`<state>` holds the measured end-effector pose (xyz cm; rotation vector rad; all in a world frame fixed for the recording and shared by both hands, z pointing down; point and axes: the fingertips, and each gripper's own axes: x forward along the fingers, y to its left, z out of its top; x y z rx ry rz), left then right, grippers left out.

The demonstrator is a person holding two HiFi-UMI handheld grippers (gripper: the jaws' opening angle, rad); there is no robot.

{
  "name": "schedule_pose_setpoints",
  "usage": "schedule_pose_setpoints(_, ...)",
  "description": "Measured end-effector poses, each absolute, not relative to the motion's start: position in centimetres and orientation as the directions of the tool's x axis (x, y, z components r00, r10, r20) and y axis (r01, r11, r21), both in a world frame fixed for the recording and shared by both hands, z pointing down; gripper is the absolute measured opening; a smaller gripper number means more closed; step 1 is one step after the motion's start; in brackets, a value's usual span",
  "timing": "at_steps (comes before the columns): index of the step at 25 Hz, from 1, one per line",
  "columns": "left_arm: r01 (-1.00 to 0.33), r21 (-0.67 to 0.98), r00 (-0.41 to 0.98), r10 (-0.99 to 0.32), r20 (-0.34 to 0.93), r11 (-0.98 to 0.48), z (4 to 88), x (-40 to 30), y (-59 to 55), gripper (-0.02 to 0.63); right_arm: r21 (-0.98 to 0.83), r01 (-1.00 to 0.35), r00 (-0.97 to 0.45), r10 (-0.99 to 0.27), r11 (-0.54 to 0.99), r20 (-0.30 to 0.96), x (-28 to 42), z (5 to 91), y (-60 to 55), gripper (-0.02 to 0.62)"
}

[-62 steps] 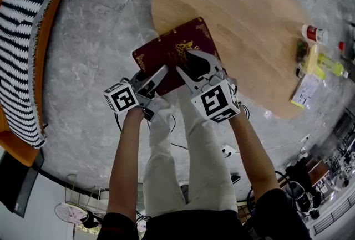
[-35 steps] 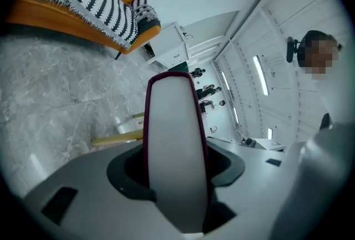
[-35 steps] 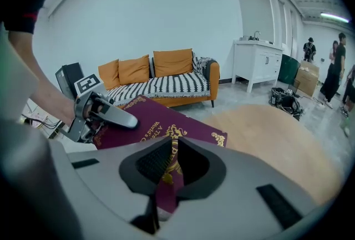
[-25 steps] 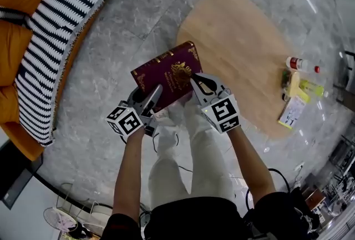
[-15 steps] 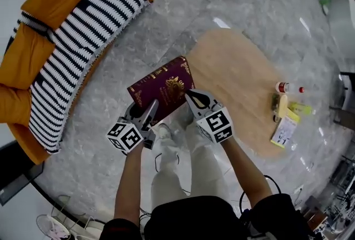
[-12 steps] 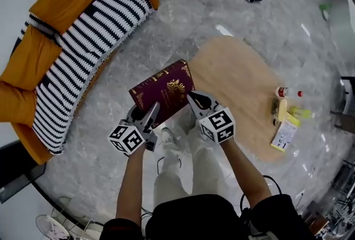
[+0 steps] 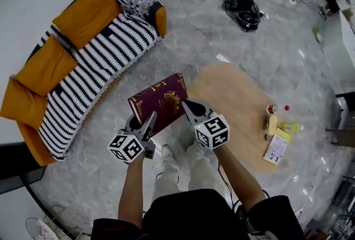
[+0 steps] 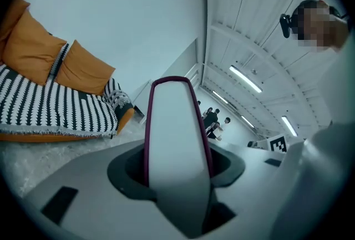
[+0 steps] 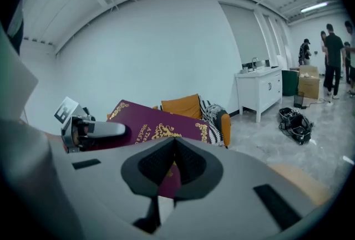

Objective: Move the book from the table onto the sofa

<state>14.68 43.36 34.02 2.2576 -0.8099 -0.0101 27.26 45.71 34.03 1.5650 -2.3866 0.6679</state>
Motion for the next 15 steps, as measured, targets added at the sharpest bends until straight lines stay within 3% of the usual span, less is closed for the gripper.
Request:
schedule_pose_setpoints(9, -0.559, 0.561, 0.793, -0.592, 0.145, -0.611, 25.0, 12.2, 44.1, 0.238, -0.305, -0.893, -0.426, -0.84, 0.331, 0.336, 24.8, 27.0, 47.5, 0.017)
schedule_pose_setpoints(15, -0.563, 0.503, 0.788, -0.61, 0.085, -0.656, 19.7, 10.5, 44.3, 0.238, -0.228, -0.885, -0.461, -0.834, 0.406, 0.304, 22.8, 22.3, 46.6, 0.017)
